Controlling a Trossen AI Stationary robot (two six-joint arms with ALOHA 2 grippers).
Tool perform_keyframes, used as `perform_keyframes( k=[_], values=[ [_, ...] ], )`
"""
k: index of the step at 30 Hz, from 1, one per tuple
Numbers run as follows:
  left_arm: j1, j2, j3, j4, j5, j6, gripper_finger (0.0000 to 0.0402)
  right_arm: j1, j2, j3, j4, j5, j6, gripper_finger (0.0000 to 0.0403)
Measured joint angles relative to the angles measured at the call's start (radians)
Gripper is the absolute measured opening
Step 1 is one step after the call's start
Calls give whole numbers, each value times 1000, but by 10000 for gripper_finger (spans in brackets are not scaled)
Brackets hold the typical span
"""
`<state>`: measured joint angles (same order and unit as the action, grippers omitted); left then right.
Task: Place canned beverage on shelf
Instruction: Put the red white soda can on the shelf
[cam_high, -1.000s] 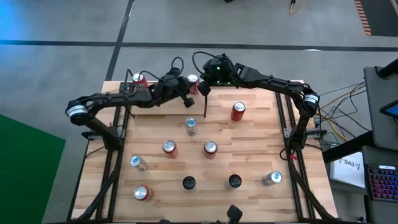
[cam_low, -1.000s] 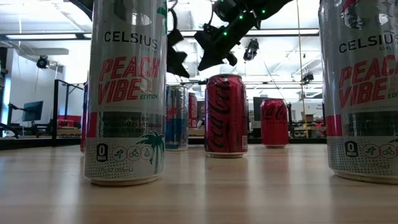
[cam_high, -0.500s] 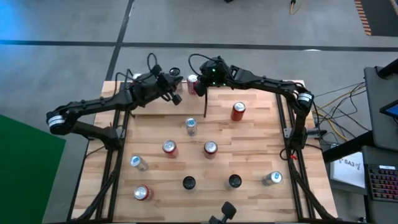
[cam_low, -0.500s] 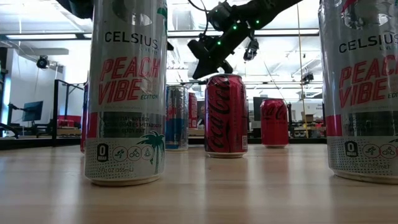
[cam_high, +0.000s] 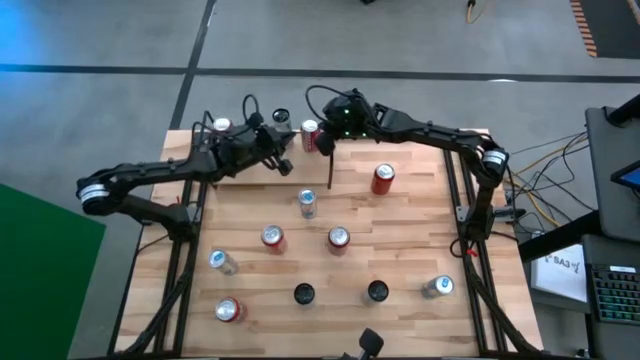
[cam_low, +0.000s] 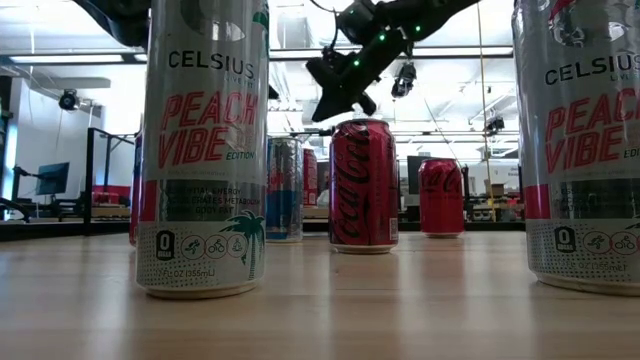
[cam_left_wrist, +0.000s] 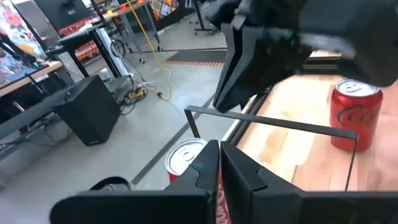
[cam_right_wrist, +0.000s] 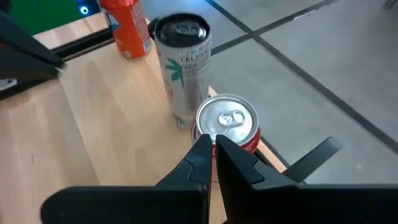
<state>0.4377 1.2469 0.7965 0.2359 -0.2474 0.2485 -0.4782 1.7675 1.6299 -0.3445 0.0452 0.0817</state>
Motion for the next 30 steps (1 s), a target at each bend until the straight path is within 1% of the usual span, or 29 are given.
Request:
perform_keyframes(
  k=[4,7,14,19,26,30],
  values=[
    [1,44,52,-29,-1,5,0,0,-35,0,-21,6,-21,12],
    [6,90,114,-107,-2,33,0,0,-59,0,-37,8,-31,12],
    [22,209,226,-278,-4,204,0,0,-109,0,-88,8,-58,12],
    [29,259,258,-342,71,354,0,0,-128,0,-134,8,-71,12],
    [64,293,317,-363,84,373,0,1,-130,0,-147,8,-74,12],
    [80,319,341,-396,134,365,0,1,-130,-1,-150,8,-74,12]
  ],
)
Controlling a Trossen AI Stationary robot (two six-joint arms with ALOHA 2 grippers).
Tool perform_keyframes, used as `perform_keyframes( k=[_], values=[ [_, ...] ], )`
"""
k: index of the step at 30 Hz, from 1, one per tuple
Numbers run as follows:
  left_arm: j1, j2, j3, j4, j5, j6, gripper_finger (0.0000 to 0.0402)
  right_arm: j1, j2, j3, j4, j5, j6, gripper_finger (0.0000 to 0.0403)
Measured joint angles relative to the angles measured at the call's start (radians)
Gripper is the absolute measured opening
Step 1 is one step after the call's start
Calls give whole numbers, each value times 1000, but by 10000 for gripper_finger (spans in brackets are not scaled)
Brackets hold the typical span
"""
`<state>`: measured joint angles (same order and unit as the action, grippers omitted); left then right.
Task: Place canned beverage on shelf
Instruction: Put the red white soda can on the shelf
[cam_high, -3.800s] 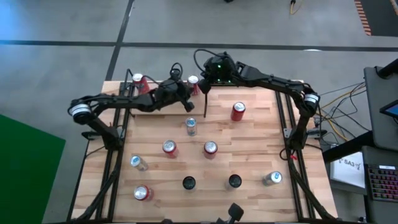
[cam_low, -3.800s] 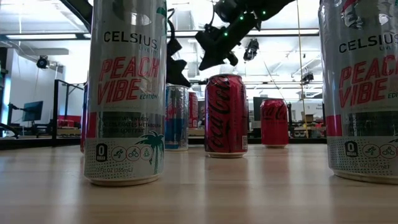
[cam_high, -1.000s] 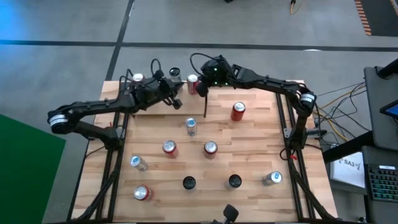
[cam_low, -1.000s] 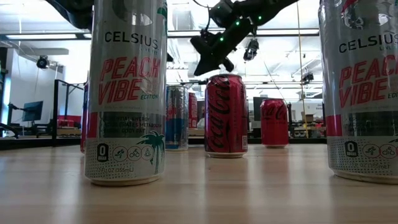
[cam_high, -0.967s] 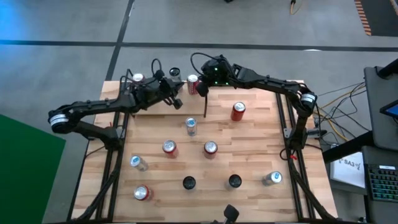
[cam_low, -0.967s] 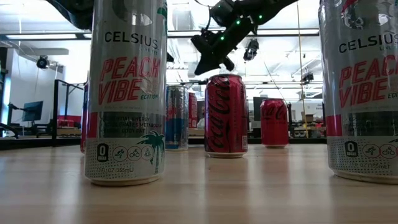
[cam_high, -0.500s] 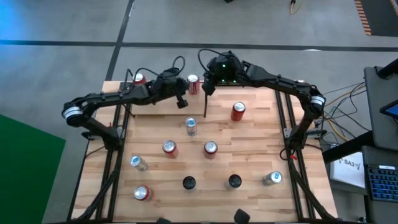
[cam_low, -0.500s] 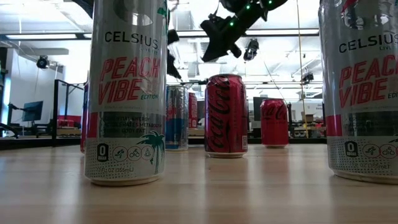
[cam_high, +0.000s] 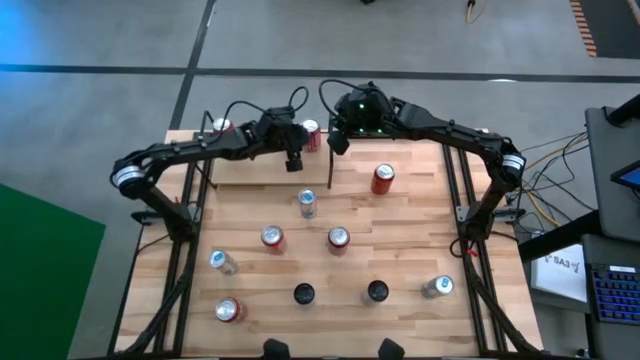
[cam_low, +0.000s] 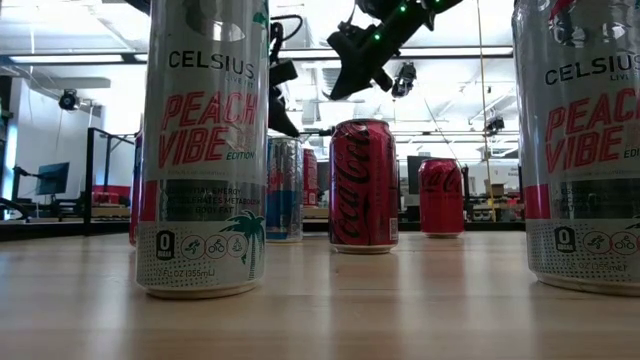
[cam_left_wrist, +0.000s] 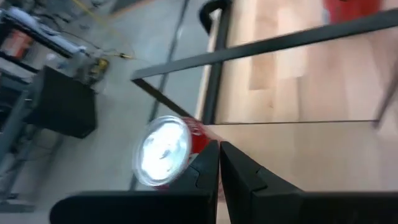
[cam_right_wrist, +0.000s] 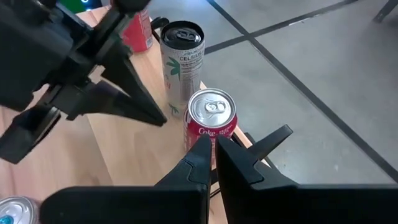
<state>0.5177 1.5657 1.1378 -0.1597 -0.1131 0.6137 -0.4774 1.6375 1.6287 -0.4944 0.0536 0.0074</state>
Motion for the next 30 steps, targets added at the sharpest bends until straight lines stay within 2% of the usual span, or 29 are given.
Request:
perform_keyframes(
  k=[12,30],
  values=[
    [6,75,45,-13,20,-9,0,0,0,-1,-2,0,0,12],
    [19,92,73,-51,19,-25,0,0,0,-2,-3,0,-1,12]
  ],
)
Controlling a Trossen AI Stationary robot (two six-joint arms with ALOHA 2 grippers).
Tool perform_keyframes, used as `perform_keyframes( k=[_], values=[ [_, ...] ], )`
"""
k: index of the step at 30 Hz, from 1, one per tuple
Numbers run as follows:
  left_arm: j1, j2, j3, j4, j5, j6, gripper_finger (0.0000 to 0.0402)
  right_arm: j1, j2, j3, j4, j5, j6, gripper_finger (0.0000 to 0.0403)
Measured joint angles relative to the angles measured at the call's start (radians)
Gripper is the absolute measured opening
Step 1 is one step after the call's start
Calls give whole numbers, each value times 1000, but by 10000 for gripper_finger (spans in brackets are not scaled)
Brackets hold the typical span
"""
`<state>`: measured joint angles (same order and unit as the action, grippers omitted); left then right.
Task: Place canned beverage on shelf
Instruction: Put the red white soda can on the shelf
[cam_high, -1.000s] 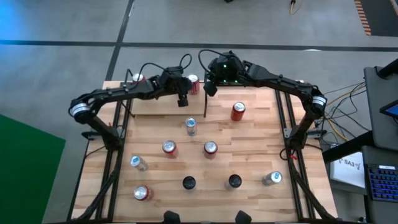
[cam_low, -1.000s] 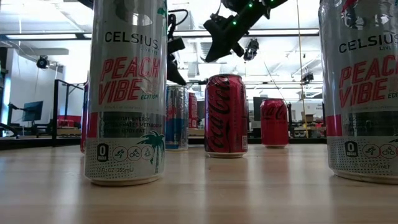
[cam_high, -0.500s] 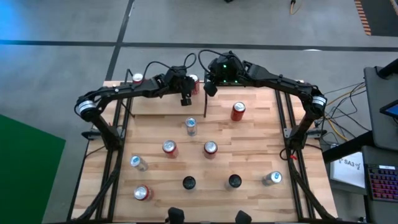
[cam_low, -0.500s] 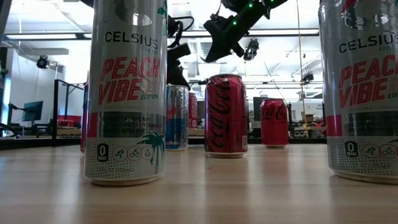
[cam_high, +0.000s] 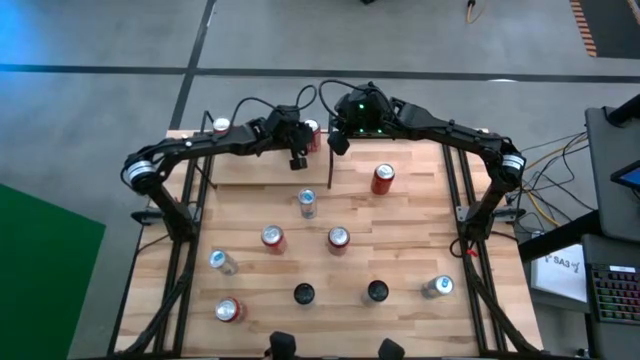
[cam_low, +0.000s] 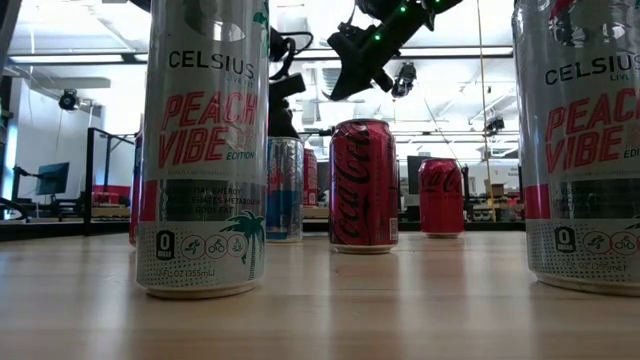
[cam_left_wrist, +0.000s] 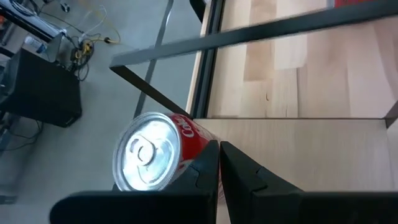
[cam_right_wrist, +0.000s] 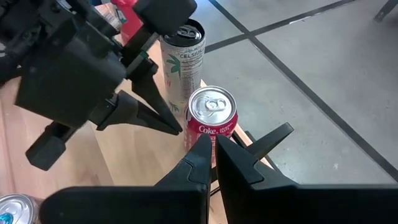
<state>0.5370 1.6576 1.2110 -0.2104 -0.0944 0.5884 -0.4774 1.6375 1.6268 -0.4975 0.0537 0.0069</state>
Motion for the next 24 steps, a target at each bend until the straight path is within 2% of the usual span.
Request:
perform_keyframes(
  k=[18,24],
  values=[
    [8,30,5,105,-2,-22,0,0,0,0,0,0,0,12],
    [8,22,5,71,-3,-22,0,0,0,0,0,0,0,12]
  ],
)
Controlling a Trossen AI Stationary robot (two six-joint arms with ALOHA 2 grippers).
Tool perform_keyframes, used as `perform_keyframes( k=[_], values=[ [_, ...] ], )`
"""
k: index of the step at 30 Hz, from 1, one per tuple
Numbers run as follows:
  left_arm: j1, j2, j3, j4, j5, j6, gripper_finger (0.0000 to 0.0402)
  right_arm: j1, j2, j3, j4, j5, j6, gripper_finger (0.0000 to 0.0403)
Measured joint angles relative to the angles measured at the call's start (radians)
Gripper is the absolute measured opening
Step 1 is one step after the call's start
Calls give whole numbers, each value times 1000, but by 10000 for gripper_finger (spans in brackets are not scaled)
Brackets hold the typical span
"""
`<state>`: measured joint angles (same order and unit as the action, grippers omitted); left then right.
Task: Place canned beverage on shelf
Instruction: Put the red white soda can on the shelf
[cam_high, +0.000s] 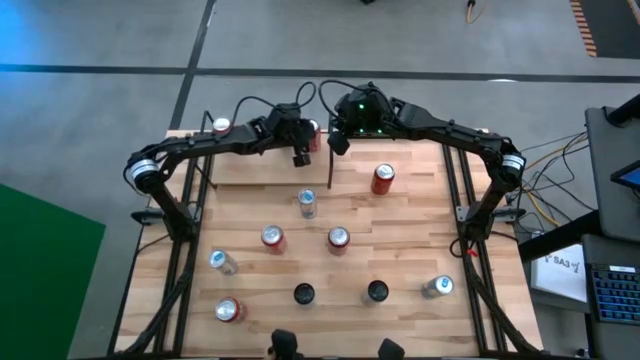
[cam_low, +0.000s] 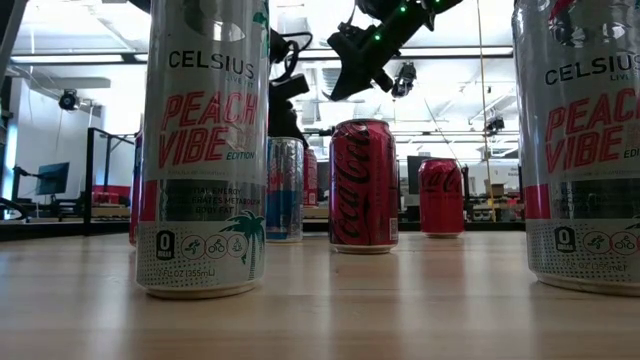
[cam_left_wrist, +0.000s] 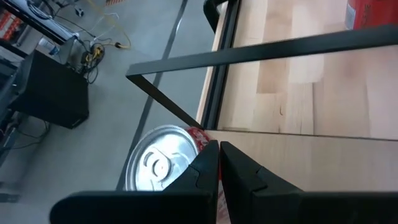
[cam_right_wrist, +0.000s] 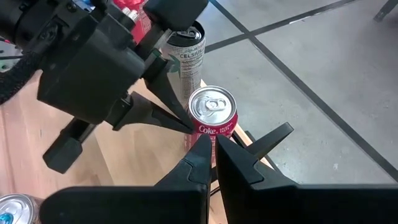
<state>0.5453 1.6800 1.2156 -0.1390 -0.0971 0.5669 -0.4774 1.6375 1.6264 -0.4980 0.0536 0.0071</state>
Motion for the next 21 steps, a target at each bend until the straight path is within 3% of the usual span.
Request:
perform_keyframes(
  k=[6,21],
  values=[
    [1,-13,1,-63,1,24,0,2,0,0,-6,0,0,12],
    [13,15,1,31,1,26,0,2,0,0,-1,0,-7,12]
  ],
)
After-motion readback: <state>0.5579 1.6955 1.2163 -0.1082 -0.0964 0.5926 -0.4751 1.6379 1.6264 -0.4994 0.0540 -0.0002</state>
